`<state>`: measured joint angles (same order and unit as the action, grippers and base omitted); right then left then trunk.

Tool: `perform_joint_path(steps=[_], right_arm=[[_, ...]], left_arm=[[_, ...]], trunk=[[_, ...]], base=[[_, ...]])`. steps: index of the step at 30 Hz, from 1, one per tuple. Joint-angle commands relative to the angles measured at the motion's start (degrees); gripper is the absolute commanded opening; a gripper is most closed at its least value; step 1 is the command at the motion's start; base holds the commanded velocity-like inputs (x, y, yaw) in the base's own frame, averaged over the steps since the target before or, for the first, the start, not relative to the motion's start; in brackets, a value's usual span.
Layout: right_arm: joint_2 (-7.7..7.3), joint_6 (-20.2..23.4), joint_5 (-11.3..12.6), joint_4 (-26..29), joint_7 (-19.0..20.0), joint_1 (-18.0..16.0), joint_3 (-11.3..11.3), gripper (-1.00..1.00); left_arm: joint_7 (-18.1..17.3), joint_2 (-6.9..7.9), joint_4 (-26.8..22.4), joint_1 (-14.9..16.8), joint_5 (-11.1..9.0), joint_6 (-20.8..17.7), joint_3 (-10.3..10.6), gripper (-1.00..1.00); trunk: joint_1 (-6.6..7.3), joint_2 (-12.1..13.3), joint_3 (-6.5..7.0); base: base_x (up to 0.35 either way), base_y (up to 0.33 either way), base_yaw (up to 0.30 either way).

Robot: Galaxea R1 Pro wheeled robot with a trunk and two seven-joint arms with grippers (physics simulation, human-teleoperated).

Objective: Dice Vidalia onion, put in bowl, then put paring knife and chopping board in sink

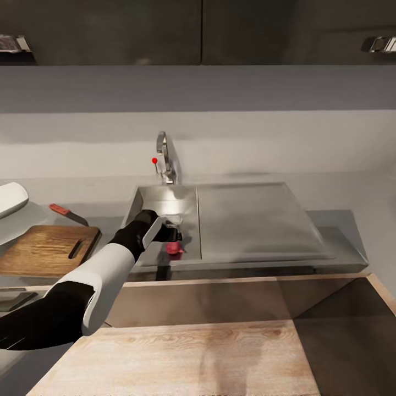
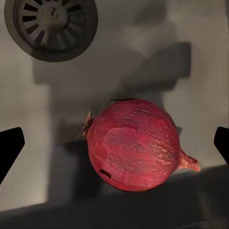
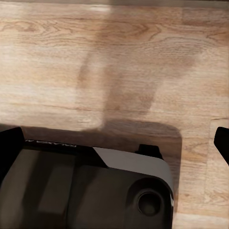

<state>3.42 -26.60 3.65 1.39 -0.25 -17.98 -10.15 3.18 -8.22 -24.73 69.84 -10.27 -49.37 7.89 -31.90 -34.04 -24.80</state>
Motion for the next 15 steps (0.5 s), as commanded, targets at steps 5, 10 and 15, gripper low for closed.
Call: perform_joint_path(steps=[5, 10, 15], right_arm=[[0.01, -0.2, 0.4, -0.1, 0.0, 0.0, -0.4, 1.0], [0.01, -0.2, 0.4, -0.1, 0.0, 0.0, -0.4, 1.0], [0.01, -0.2, 0.4, -0.1, 0.0, 0.0, -0.4, 1.0]], left_arm=[[0.3, 0.0, -0.1, 0.0, -0.5, -0.2, 0.4, 1.0], [0.3, -0.01, 0.0, 0.0, -0.6, -0.2, 0.4, 1.0], [0.3, 0.02, 0.1, 0.0, -0.5, -0.2, 0.4, 1.0]], trunk=[[-0.02, -0.1, -0.53], [-0.02, -0.1, -1.0], [-0.02, -0.1, -1.46]], base=[[0.008, 0.0, 0.0], [0.001, 0.0, 0.0], [0.0, -0.108, 0.0]])
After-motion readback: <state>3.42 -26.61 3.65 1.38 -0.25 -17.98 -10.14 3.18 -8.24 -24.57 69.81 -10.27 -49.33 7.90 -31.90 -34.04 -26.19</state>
